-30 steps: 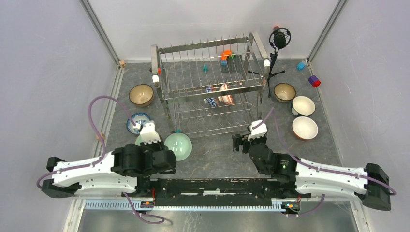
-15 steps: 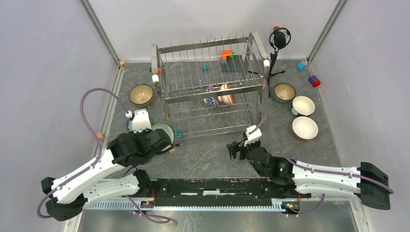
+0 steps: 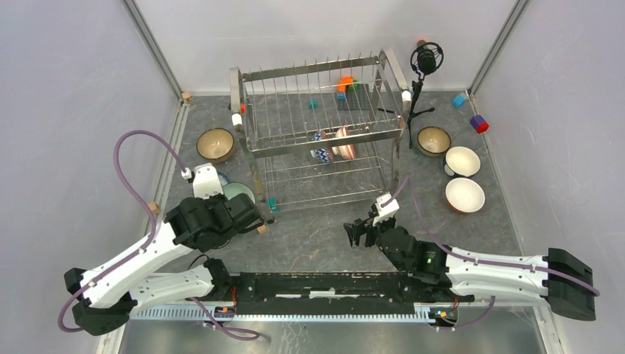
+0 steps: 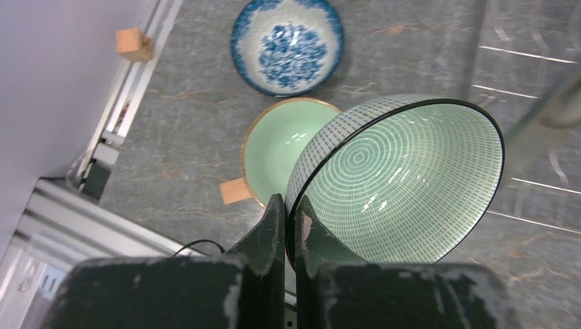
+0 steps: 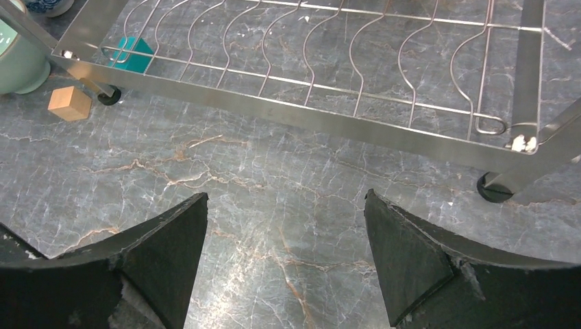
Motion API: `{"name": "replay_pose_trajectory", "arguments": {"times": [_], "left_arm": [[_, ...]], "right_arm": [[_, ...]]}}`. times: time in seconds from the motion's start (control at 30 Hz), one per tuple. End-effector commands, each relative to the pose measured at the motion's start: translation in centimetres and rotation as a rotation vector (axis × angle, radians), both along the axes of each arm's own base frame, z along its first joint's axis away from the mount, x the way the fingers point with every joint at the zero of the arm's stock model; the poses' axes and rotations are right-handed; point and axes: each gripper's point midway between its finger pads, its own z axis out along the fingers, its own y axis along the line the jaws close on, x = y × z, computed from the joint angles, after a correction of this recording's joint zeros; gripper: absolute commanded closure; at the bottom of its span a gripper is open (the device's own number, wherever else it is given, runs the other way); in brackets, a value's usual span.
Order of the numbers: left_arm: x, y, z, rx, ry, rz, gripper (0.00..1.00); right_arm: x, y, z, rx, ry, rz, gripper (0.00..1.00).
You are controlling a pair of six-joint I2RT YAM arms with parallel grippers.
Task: Unload the bowls from the dish rack
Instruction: Place the bowl with the bowl.
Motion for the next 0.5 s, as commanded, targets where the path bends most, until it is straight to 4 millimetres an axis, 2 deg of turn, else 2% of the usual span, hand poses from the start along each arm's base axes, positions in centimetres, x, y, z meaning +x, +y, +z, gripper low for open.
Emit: {"name": "replay_pose_trajectory", "arguments": {"times": [0.0, 0.13, 0.3, 0.47], "left_arm": [[0.7, 2.0, -0.9, 0.085, -0.032, 0.118, 0.98], [1.2, 2.3, -1.7, 0.092, -0.012, 0.162, 0.98], [1.9, 3.1, -2.4, 0.018, -0.031, 0.214, 0.98], [3.5, 2.6, -3.3, -0.110, -0.072, 0.244, 0.98]], "right_arm": [[-0.5, 0.7, 0.2, 0.073, 0.017, 0.029, 0.11], [-1.0, 0.9, -0.4, 0.090, 0.042, 0.052, 0.11], [-1.5, 1.2, -1.4, 0.108, 0.062, 0.080, 0.12], [-1.9, 2.1, -1.9, 0.115, 0.066, 0.121, 0.11]]}}
